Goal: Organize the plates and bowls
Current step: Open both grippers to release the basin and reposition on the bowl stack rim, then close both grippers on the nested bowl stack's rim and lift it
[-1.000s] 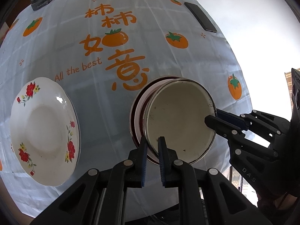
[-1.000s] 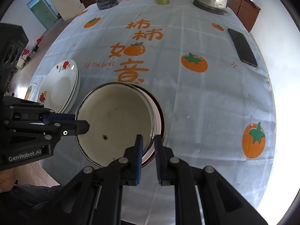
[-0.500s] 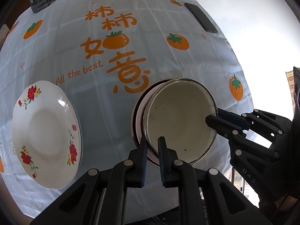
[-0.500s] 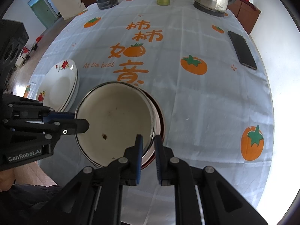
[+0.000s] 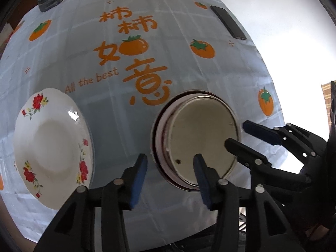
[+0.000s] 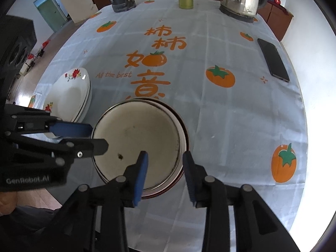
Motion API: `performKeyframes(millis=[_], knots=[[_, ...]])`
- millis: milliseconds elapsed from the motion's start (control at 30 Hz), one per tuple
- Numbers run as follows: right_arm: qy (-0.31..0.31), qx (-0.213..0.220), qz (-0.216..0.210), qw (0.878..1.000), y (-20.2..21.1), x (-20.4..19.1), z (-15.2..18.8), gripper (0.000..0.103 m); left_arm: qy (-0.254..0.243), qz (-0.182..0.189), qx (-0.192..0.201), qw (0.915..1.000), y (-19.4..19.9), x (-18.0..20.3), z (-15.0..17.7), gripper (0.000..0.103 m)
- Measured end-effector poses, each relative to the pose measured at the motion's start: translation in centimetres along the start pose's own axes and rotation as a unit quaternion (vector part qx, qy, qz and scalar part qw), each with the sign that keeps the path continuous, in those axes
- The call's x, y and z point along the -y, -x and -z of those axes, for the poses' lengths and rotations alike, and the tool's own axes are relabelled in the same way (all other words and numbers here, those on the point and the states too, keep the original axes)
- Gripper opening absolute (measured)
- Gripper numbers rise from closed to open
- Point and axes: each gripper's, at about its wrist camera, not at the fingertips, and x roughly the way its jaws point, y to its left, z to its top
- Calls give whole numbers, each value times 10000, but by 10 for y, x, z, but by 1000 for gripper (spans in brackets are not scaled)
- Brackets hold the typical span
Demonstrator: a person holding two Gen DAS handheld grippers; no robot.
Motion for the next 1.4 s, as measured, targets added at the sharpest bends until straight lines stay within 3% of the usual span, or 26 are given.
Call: performKeyframes(millis=[100, 233, 333, 933, 1400], knots=[[-17, 30, 90, 10000, 0, 1, 0, 43, 67, 18, -18, 10000, -1, -4, 1, 49], [6, 190, 274, 9994, 6, 0, -1, 68, 5, -44, 9, 10000, 0, -1, 2, 49], [85, 211, 493, 9985, 7, -1, -1, 73, 40, -83, 13, 10000, -1, -2, 2, 54], [-279, 94, 194, 9994, 2, 12, 9, 70, 165, -143, -170, 9996, -15, -6, 7, 56], [-401, -13, -34, 9992, -7, 15, 9, 48, 171, -157, -209, 9995, -21, -7, 7, 56]])
